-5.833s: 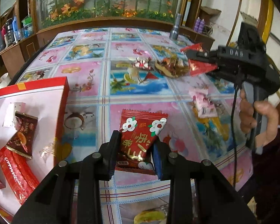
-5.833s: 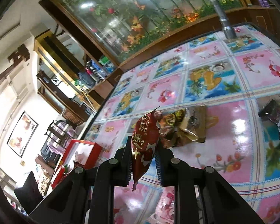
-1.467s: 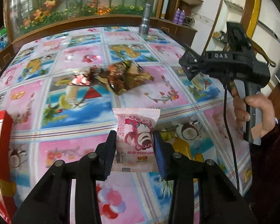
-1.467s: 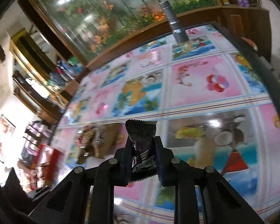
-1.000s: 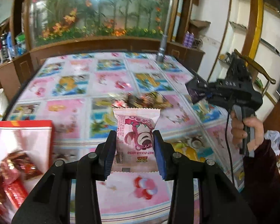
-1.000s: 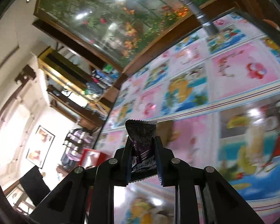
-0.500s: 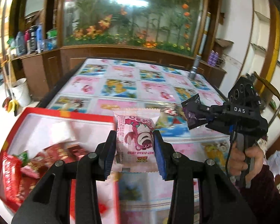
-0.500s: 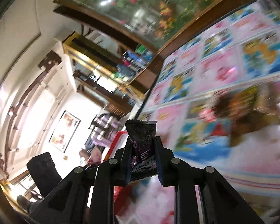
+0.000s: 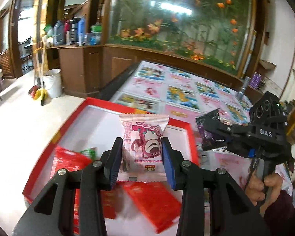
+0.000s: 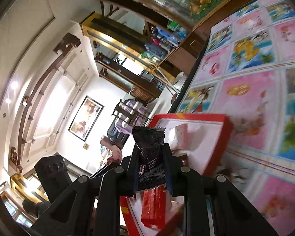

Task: Organize snacks
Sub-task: 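Carry both snacks to the box and release them from both tools, then grasp a red-and-white candy with the left tool while the right tool grasps a brown wrapper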

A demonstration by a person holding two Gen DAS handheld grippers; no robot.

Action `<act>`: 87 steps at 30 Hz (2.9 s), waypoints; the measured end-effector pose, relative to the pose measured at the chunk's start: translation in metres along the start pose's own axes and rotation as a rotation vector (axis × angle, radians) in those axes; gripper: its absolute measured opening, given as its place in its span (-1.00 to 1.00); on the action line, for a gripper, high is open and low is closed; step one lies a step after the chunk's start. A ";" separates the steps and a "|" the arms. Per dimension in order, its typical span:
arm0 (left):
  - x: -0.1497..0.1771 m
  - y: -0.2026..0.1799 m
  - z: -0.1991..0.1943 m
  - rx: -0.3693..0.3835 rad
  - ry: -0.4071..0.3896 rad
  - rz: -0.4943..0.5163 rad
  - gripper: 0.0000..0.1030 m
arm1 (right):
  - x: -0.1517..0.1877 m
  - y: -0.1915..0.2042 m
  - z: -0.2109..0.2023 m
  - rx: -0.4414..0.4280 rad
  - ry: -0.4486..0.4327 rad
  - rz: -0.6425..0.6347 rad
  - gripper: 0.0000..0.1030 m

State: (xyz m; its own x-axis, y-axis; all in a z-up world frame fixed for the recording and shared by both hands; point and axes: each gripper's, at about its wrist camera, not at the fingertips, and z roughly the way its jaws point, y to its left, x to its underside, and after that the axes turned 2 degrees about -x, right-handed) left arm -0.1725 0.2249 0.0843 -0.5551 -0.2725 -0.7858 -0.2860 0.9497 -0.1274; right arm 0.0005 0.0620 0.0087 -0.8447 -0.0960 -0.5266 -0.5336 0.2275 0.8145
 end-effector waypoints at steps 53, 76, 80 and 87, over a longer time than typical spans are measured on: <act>-0.009 -0.043 0.023 -0.156 0.014 0.185 0.49 | -0.051 -0.036 -0.173 0.514 -0.318 -0.064 0.24; -0.008 -0.155 0.036 -0.009 0.084 0.350 0.48 | -0.061 -0.063 -0.214 0.473 -0.100 -0.071 0.42; -0.004 -0.158 0.038 -0.014 0.088 0.354 0.48 | -0.053 -0.084 -0.192 0.611 0.043 0.051 0.42; -0.006 -0.155 0.041 -0.031 0.089 0.360 0.48 | -0.045 -0.068 -0.167 0.650 0.093 0.066 0.42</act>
State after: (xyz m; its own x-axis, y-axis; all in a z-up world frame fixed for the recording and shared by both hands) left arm -0.0928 0.0860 0.0840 -0.6898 0.0640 -0.7212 -0.0832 0.9825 0.1668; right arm 0.0679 -0.1110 0.0172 -0.8905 -0.1381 -0.4334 -0.3711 0.7717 0.5164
